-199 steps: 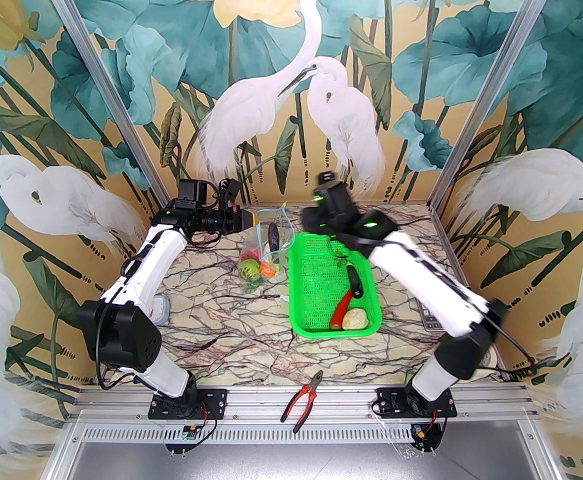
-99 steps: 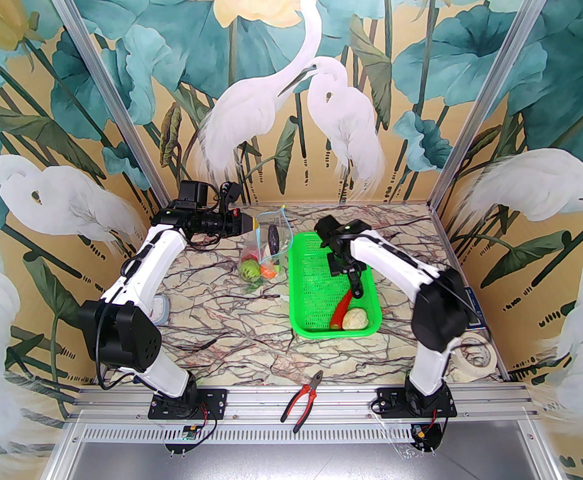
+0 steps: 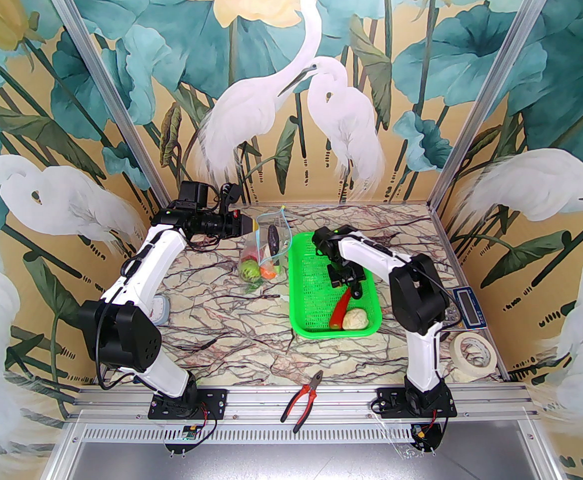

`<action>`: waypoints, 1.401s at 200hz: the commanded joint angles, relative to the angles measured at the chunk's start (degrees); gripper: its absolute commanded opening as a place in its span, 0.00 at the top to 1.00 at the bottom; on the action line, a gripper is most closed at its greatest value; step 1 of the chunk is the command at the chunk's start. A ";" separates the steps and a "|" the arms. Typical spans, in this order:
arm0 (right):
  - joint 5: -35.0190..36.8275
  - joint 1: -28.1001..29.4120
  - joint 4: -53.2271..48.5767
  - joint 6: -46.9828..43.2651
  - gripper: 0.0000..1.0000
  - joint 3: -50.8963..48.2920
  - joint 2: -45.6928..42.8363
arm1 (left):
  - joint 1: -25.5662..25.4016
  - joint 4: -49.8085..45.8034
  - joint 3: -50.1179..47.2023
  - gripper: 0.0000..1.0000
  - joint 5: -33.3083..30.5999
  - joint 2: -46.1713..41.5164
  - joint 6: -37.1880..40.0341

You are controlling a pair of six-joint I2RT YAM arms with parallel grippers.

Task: Place the food in the zip-top bag and seal the zipper

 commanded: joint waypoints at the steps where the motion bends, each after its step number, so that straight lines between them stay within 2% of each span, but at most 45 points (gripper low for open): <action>1: 0.14 -0.63 -0.43 1.18 0.36 1.95 1.98 | -0.12 -1.23 0.73 0.99 -0.31 0.19 1.02; 101: -7.53 -4.26 7.78 1.15 0.39 2.77 3.98 | 0.12 -1.72 0.58 0.99 -0.62 0.11 1.34; 132: -9.24 -5.44 10.76 1.99 0.44 2.18 4.02 | 0.15 -1.70 0.28 0.99 -0.65 0.04 1.27; 171: -14.65 -5.79 14.48 2.48 0.49 1.96 4.21 | 0.25 -1.76 0.30 0.99 -0.74 0.03 1.29; 220: -14.46 -6.39 14.98 2.86 0.55 2.15 6.13 | 0.23 -1.85 0.12 0.99 -0.71 0.01 1.29; 280: -15.09 -6.62 16.19 3.94 0.70 -0.90 4.70 | 0.23 -1.76 0.10 0.99 -0.80 -0.06 1.09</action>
